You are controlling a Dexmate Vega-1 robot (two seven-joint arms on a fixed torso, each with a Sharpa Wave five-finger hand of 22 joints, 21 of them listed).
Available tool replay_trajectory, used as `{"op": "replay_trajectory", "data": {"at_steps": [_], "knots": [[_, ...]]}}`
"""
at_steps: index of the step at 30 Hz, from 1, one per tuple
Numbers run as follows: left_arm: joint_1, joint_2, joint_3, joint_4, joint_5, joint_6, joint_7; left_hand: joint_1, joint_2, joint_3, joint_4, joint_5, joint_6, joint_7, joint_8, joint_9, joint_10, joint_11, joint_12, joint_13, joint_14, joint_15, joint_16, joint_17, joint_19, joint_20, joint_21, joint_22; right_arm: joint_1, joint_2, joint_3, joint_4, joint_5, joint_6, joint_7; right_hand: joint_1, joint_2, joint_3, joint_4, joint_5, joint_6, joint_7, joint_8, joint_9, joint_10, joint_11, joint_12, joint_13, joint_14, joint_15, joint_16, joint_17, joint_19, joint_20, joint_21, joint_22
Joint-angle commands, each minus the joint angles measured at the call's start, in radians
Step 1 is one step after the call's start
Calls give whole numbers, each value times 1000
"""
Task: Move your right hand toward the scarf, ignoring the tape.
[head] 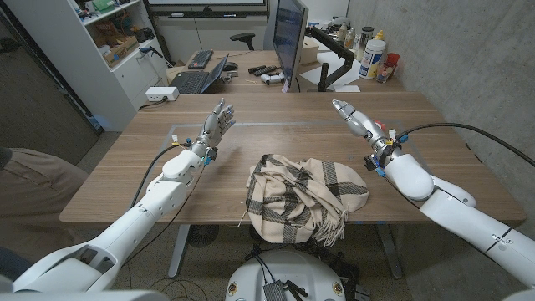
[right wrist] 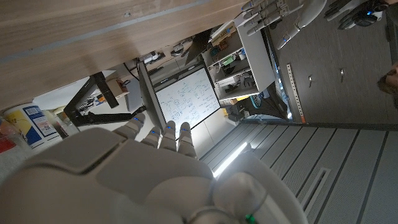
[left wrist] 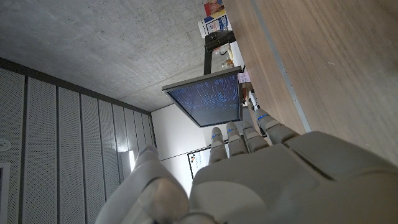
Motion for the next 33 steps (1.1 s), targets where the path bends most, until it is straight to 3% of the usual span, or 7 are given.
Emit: {"op": "replay_trajectory", "data": {"at_steps": [1, 16, 33], "knots": [[3, -2, 0, 9, -1, -8, -3, 8, 5, 1, -6, 2, -7, 4, -1, 2, -3, 2, 4, 3, -8, -58, 3, 3, -1, -2, 4, 2, -13, -9, -27, -47, -78, -26, 7, 5, 18, 2, 1, 3, -12, -1, -3, 4, -18, -2, -4, 2, -15, 1, 3, 3, -15, 2, -3, 4], [5, 6, 8, 4, 3, -10, -23, 8, 6, 1, -8, 2, -10, 6, -1, 2, -5, 4, 4, 3, -9, -60, 4, 3, -1, -3, 4, 2, -66, -50, -26, -134, -219, -110, -20, 5, 19, 3, 1, 3, -13, -2, -1, 4, -18, -1, -1, 1, -19, 2, 3, 3, -19, 5, -3, 4], [42, 28, 11, -62, 15, -5, -9, 9, 8, 1, -10, 1, -10, 8, 1, 2, -7, 3, 5, 3, -17, -57, 3, 4, -1, -2, 4, 2, -124, -71, -24, -189, -324, -166, -37, 7, 29, 9, 1, 3, -7, -2, 2, 4, -12, -2, 4, 1, -14, 1, 7, 3, -17, 8, -1, 4]]}}
